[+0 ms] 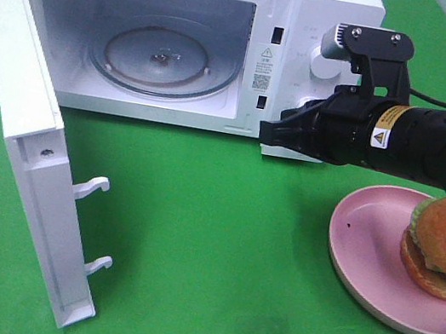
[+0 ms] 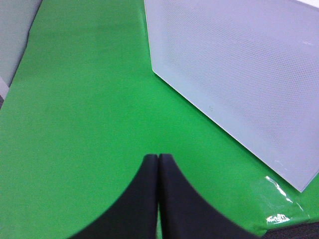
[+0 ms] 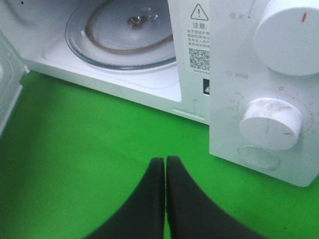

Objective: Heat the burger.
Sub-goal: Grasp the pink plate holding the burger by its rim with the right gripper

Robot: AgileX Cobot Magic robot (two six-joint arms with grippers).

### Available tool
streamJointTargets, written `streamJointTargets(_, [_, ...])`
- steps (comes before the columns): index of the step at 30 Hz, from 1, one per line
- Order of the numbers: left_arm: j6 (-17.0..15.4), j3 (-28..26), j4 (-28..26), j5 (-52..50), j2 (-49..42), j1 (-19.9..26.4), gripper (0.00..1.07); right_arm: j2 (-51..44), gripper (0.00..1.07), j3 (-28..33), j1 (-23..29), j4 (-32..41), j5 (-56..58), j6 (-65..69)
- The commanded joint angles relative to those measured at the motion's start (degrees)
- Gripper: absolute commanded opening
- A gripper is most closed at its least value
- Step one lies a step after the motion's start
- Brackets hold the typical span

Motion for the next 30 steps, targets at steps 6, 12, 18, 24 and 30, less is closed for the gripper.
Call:
streamJointTargets(6, [-0.2,0.1,-0.2,-0.8,-1.1,0.1,0.00,-3.8,0.03,-5.4,-0.2,-0.4,20.6,-2.7])
streamJointTargets(12, [-0.2,0.1,-0.2,-0.8,-1.1,0.1,0.00,-3.7,0.07,-12.9,-0.2,3.0,44.1,-1.5])
streamJointTargets(18, [-0.2,0.1,-0.2,-0.8,-1.1,0.1,0.00,-3.7,0.23,-15.2,-0.2,7.3,51.5,-1.9])
streamJointTargets(24, [-0.2,0.1,-0.2,-0.8,-1.1,0.1,0.00,-2.3,0.48,-15.2,-0.2,9.6,55.2,-2.1])
streamJointTargets(30, [-0.2,0.1,-0.2,-0.8,-1.1,0.1,0.00,2.1,0.75,-15.2,-0.2,11.3,58.4,-2.1])
